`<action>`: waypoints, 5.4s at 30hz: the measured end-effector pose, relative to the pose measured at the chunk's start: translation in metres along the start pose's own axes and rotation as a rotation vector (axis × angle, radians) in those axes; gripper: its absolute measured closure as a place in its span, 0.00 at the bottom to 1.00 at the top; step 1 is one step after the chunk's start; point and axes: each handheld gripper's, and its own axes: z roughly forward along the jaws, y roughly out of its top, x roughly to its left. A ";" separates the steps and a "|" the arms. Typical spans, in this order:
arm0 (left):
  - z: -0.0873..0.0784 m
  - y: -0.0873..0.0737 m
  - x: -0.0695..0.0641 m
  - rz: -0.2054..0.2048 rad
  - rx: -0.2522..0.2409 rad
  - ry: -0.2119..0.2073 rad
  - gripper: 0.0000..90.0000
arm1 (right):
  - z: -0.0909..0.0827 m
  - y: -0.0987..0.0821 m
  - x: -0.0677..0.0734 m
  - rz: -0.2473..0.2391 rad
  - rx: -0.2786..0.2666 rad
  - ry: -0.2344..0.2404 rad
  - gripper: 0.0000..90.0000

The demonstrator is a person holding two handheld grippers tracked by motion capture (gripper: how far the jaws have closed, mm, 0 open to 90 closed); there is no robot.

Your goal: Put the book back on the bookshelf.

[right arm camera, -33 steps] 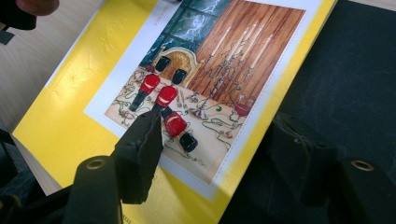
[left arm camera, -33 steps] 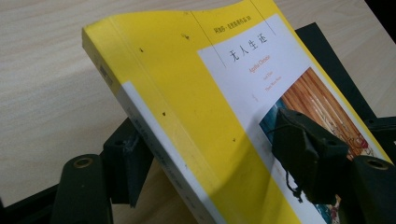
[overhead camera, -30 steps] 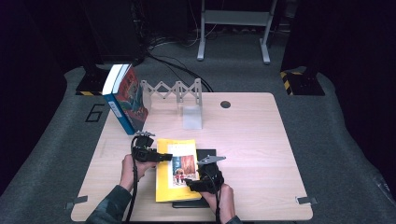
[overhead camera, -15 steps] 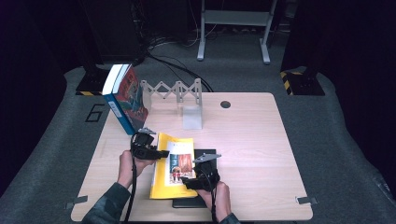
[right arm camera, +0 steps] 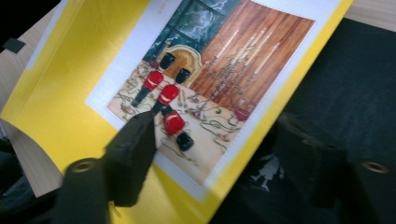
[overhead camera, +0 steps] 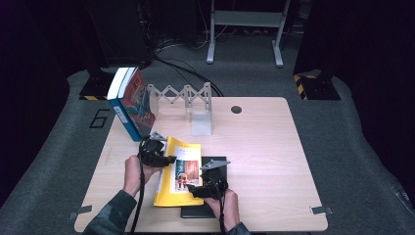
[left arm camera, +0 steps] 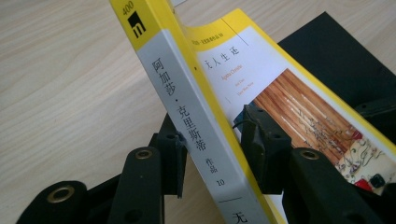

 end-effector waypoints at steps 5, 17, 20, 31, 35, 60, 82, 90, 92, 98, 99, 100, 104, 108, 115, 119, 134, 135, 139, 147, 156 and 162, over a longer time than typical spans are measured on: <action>-0.003 0.001 0.002 -0.007 -0.006 -0.010 0.71 | -0.017 -0.009 -0.018 0.028 -0.066 -0.029 0.19; -0.016 0.009 0.005 -0.030 -0.045 -0.028 0.79 | -0.056 -0.043 -0.116 0.192 -0.097 -0.280 0.16; -0.023 0.012 0.007 -0.031 -0.049 -0.031 0.81 | -0.058 -0.048 -0.128 0.195 -0.080 -0.326 0.16; -0.060 0.023 0.007 -0.013 -0.138 -0.053 0.84 | -0.049 -0.056 -0.140 0.204 -0.068 -0.422 0.14; -0.071 0.031 0.006 0.013 -0.155 -0.044 0.84 | -0.047 -0.062 -0.142 0.146 -0.100 -0.467 0.14; -0.087 0.074 0.032 -0.015 -0.293 0.092 0.84 | -0.046 -0.064 -0.144 0.139 -0.120 -0.489 0.15; -0.077 0.103 0.048 -0.025 -0.338 0.137 0.84 | -0.047 -0.064 -0.145 0.117 -0.118 -0.480 0.16; -0.071 0.113 0.053 -0.010 -0.333 0.155 0.84 | -0.047 -0.064 -0.145 0.116 -0.118 -0.480 0.16; -0.070 0.114 0.055 -0.014 -0.333 0.157 0.84 | -0.046 -0.064 -0.144 0.117 -0.118 -0.480 0.16; -0.062 0.118 0.061 -0.031 -0.344 0.171 0.84 | -0.046 -0.064 -0.144 0.130 -0.126 -0.478 0.16; -0.061 0.118 0.062 -0.034 -0.345 0.173 0.84 | -0.046 -0.064 -0.144 0.130 -0.126 -0.478 0.16; -0.059 0.119 0.063 -0.038 -0.349 0.175 0.84 | -0.046 -0.064 -0.144 0.130 -0.126 -0.478 0.16; -0.055 0.121 0.067 -0.055 -0.364 0.185 0.84 | -0.046 -0.064 -0.144 0.130 -0.126 -0.478 0.16; -0.056 0.124 0.069 -0.064 -0.385 0.199 0.84 | -0.046 -0.064 -0.144 0.130 -0.126 -0.478 0.16; -0.057 0.128 0.072 -0.082 -0.426 0.224 0.84 | -0.046 -0.064 -0.144 0.132 -0.126 -0.477 0.16; -0.052 0.130 0.075 -0.100 -0.438 0.236 0.84 | -0.046 -0.064 -0.144 0.132 -0.126 -0.478 0.16; -0.028 0.139 0.091 -0.163 -0.486 0.285 0.84 | -0.046 -0.064 -0.144 0.132 -0.127 -0.477 0.16; -0.026 0.140 0.092 -0.165 -0.489 0.289 0.84 | -0.046 -0.064 -0.144 0.130 -0.126 -0.477 0.16; -0.017 0.142 0.093 -0.168 -0.499 0.303 0.84 | -0.046 -0.064 -0.144 0.130 -0.126 -0.477 0.16; 0.003 0.136 0.097 -0.210 -0.496 0.303 0.84 | -0.046 -0.064 -0.144 0.120 -0.123 -0.476 0.16; 0.013 0.127 0.100 -0.216 -0.489 0.295 0.84 | -0.046 -0.064 -0.144 0.118 -0.124 -0.475 0.16; 0.009 0.123 0.099 -0.205 -0.484 0.290 0.83 | -0.046 -0.064 -0.144 0.114 -0.122 -0.475 0.16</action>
